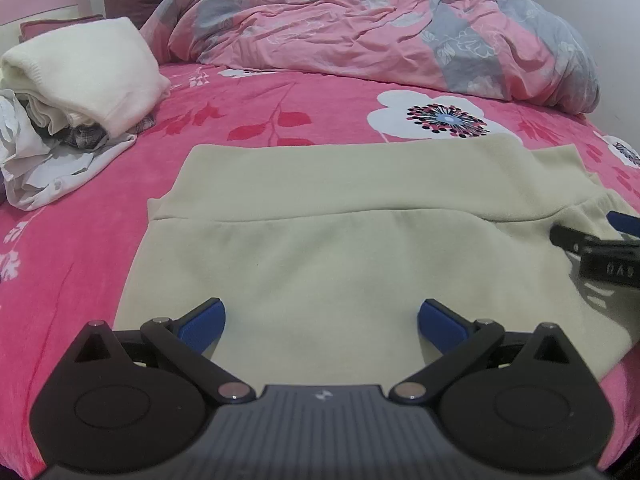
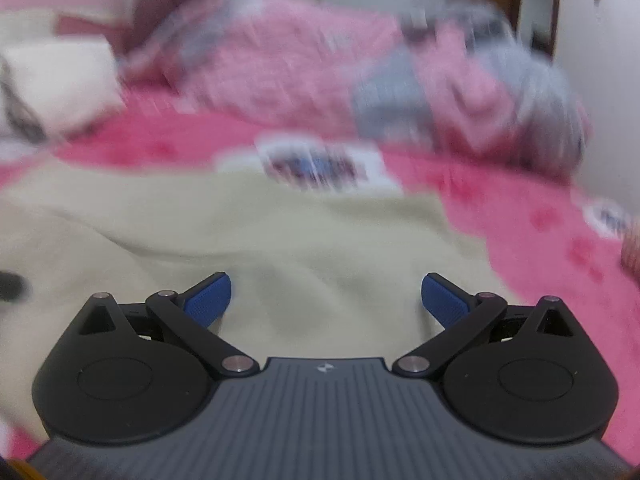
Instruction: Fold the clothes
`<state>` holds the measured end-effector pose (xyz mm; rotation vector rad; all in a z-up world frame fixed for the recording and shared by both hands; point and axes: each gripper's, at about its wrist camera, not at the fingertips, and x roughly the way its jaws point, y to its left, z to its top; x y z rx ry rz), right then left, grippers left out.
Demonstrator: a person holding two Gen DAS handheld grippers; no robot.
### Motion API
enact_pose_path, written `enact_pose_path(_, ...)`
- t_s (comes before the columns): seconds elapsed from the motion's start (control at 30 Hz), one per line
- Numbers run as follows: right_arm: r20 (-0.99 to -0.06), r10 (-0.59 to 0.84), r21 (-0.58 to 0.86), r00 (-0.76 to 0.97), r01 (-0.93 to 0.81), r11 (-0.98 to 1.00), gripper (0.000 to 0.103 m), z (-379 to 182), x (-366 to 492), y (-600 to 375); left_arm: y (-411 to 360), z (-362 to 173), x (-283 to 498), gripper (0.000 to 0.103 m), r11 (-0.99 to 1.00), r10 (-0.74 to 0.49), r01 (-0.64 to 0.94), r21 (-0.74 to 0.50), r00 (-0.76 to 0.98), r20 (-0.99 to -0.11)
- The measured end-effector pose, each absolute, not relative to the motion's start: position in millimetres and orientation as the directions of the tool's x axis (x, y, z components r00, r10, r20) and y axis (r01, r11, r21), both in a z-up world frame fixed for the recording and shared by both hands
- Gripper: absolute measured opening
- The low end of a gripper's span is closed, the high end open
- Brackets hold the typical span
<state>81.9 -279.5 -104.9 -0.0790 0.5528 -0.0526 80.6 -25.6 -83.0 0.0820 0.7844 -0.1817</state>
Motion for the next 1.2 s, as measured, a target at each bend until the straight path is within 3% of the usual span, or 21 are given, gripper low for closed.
enact_pose_path(0.43,-0.507,0.052,0.076,0.86,-0.016,0.997,0.102,-79,76,-251,-26,-83,80,0.103,0.981,-0.133,0.194,0.006,0.694,-0.708)
enact_pose_path(0.73,-0.529,0.068,-0.016,0.846,-0.09,0.996,0.102,-97,79,-212,-26,-83,80,0.103,0.981,-0.134,0.195,0.006,0.694,-0.708)
enact_pose_path(1.2,-0.543,0.07,-0.033,0.837,-0.105,0.994,0.102,-105,79,-206,-25,-85,75,0.103,0.98,-0.139,0.197,0.007,0.714,-0.686)
